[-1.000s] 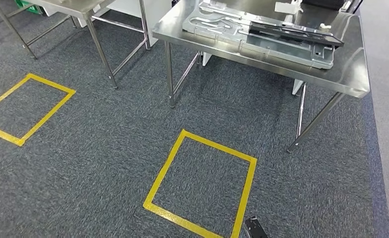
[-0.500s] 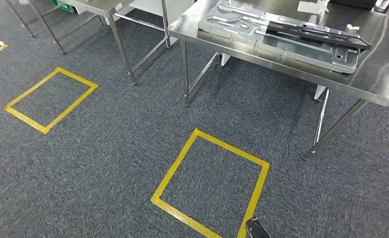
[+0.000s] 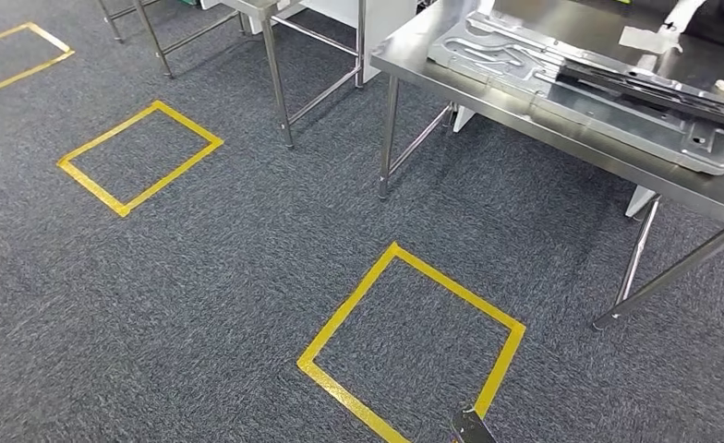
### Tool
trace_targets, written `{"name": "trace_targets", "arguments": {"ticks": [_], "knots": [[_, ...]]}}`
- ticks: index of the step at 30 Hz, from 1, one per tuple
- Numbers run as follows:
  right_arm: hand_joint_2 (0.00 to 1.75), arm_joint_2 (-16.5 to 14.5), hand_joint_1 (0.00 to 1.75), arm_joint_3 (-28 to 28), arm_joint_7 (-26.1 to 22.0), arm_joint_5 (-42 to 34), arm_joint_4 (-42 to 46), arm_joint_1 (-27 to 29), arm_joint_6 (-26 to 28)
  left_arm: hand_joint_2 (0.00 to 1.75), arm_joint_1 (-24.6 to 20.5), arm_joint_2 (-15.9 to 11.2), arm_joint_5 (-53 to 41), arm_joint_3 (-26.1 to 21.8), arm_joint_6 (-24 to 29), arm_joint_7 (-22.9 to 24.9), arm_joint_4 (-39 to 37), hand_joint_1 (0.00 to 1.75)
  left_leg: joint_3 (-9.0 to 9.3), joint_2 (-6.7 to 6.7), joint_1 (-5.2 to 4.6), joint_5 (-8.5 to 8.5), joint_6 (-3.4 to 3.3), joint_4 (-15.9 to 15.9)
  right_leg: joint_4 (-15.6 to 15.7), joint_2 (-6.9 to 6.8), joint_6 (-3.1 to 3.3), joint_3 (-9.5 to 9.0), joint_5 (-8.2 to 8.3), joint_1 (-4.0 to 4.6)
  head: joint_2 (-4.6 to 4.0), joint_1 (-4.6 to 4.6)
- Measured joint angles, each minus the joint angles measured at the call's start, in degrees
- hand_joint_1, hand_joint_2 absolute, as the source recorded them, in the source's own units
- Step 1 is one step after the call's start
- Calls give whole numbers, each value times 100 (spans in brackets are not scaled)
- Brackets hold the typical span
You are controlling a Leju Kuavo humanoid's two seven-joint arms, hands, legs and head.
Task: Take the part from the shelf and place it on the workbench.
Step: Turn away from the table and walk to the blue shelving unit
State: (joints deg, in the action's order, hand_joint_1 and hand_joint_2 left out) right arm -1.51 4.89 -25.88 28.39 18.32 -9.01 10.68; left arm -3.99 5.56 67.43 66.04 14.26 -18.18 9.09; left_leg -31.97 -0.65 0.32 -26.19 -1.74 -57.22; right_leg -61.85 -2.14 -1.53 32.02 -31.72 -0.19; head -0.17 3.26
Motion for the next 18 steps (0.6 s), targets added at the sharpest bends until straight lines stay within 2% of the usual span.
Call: {"name": "trace_targets", "arguments": {"ticks": [2, 3, 4, 5, 6, 8, 9, 10, 12, 13, 15, 16, 17, 18], "knots": [[0, 13, 0, -15, 25, 35, -3, 11, 3, 0, -7, 3, 13, 4, 18, 3, 0, 0, -29, 119, -2, 17, -25, -1, -774, 157, -41, 369, -385, -25, -1, -1], [0, 16, 0, -23, 39, 53, -5, 15, 5, 0, -4, 4, 22, 6, 25, 3, 0, 0, -37, 185, -2, 22, -27, -3, -1101, 176, -52, 533, -488, -32, -1, -1], [0, 20, 0, -33, 51, 68, -5, 16, 6, 0, 4, 5, 33, 7, 31, 3, 0, 0, -39, 253, -2, 24, -26, -6, -1240, 184, -57, 612, -473, -38, -1, -1], [0, 23, 0, -43, 60, 80, -5, 14, 7, 0, 12, 8, 43, 8, 36, 3, 0, 0, -35, 323, -1, 26, -22, -11, -1138, 195, -56, 576, -335, -47, -1, -1], [0, 25, 0, -55, 65, 87, -5, 10, 8, 0, 15, 11, 47, 9, 41, 4, 0, 0, -26, 395, 0, 25, -15, -17, -823, 227, -48, 436, -114, -57, 0, -1], [0, 34, 0, -74, 72, 93, -6, 7, 16, 0, 6, 23, 49, 14, 47, 13, 0, 0, -26, 528, 0, 22, 21, -39, -6, 449, -14, 71, 263, -84, 0, -1], [0, 37, 0, -81, 73, 96, -7, 8, 24, 0, -2, 27, 48, 17, 48, 21, 0, 0, -42, 591, -1, 26, 53, -49, 251, 551, 6, -41, 343, -88, 0, -1], [0, 40, 0, -86, 74, 97, -8, 11, 32, 0, -6, 30, 46, 23, 47, 31, 0, 0, -64, 646, 4, 33, 90, -53, 371, 618, 30, -88, 353, -83, -1, -1], [0, 33, 0, -101, 70, 90, -9, 14, 40, 0, 6, 31, 44, 34, 46, 56, -1, 0, -104, 756, 14, 57, 172, -40, 396, 546, 92, -92, 357, -70, -1, -1], [0, 27, 0, -108, 63, 78, -9, 12, 42, 0, 17, 31, 44, 38, 46, 66, -1, 0, -124, 723, 15, 38, 205, -64, 419, 484, 134, -100, 372, -74, -1, -1], [0, 16, 0, -117, 44, 40, -9, 24, 44, 0, 20, 29, 44, 41, 47, 71, -2, 0, -281, 476, 2, -176, 253, -389, 469, 338, 227, -117, 395, -86, -1, 2], [0, 17, 0, -117, 34, 22, -10, 44, 47, 0, 14, 29, 45, 42, 46, 62, -2, 0, -431, 306, 7, -366, 265, -724, 475, 258, 261, -120, 393, -71, -1, 2], [0, 18, 0, -117, 25, 9, -13, 70, 49, 0, 7, 28, 55, 42, 41, 52, -2, 0, -614, 202, 13, -561, 281, -1121, 473, 174, 285, -119, 385, -54, -1, 3], [0, 18, 0, -117, 18, 1, -18, 96, 50, 0, 6, 28, 68, 42, 35, 44, -2, 0, -773, 153, 22, -698, 296, -1472, 469, 90, 294, -118, 378, -37, -1, 3]]}}
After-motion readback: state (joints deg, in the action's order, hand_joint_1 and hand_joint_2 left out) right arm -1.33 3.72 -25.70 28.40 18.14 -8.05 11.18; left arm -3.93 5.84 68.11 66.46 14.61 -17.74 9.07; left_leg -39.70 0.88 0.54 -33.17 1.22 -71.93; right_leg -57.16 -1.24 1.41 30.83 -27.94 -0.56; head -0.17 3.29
